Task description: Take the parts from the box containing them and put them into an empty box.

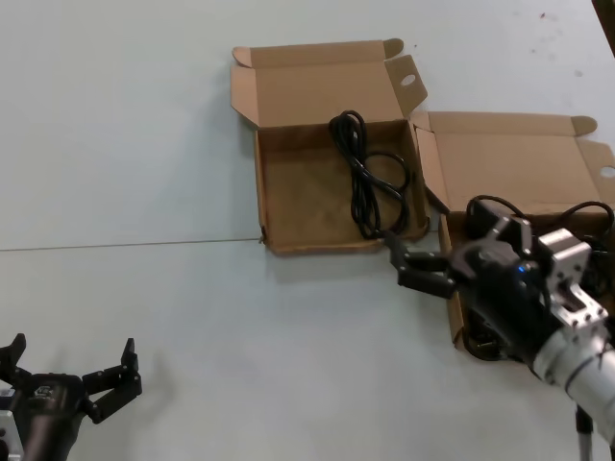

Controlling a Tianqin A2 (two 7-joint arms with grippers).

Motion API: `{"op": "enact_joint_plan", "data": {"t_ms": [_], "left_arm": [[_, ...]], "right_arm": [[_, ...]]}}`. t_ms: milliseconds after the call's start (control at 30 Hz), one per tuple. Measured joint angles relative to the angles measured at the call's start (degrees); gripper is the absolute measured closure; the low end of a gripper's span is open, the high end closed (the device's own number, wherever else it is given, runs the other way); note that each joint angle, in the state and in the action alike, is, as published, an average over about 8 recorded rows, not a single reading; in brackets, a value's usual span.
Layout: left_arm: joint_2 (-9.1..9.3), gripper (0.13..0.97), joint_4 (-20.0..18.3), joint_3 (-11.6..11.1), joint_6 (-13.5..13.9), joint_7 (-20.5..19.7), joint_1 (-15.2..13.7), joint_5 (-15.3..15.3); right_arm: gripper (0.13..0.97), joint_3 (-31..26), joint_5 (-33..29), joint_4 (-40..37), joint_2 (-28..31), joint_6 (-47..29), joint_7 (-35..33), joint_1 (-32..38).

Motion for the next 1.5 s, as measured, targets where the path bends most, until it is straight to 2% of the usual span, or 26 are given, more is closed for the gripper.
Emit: {"op": "enact_joint_plan", "data": {"t_ms": [167, 800, 1500], "left_arm": [[0.0, 0.133, 0.0, 0.0, 0.0, 0.0, 0.0, 0.0], [0.01, 0.132, 0.0, 0.0, 0.0, 0.0, 0.0, 0.0], [0.01, 0.132, 0.0, 0.0, 0.0, 0.0, 0.0, 0.0]], "right_arm": [[0.129, 2.0, 0.7, 2.4, -0.4, 2.9, 0.0, -4.4], [0.129, 9.0, 3.2, 10.9, -1.9, 13.4, 0.0, -20.2], [0.129, 9.6, 3.5, 11.6, -2.0, 14.2, 0.0, -21.5]]}}
